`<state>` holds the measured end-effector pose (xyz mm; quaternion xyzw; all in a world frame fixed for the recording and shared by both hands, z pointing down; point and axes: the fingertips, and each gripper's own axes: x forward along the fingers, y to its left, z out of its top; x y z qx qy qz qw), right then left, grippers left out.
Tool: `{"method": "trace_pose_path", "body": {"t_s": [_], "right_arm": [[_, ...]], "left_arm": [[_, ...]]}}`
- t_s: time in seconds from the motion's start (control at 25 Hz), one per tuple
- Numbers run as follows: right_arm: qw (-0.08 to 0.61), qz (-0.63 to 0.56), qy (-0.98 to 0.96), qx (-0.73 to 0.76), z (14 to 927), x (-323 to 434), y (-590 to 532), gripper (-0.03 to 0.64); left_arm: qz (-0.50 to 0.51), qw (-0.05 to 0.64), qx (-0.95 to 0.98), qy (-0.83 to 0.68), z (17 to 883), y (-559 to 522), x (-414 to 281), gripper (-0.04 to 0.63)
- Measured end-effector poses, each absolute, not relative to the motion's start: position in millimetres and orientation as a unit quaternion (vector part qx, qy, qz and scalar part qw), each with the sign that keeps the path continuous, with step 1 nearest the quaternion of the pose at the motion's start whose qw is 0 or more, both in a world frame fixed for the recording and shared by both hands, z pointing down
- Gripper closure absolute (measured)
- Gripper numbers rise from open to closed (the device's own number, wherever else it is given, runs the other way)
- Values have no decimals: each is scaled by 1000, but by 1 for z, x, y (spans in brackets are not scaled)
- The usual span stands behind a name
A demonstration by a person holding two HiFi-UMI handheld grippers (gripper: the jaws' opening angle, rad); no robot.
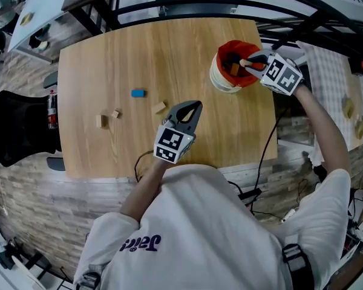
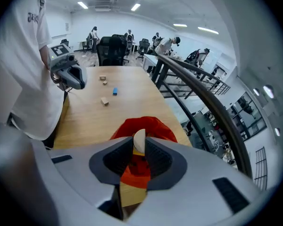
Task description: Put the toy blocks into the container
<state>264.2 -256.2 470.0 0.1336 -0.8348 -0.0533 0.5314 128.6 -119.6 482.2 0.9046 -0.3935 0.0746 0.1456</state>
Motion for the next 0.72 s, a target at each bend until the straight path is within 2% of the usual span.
{"method": "trace_pose_path", "body": {"t_s": [0.4,0.64,0.72], "right_arm": [[642,-61,-762,66,588,257,-294,531],[648,-58,-756,67,603,254,-299,531],[638,-43,-766,70,600,252,-297,466]], "left_arm": [[75,148,896,-412,484,-128,119,588],[78,154,891,-420,490,-129,111,588],[78,157,890,-421,491,-128,110,588]]}}
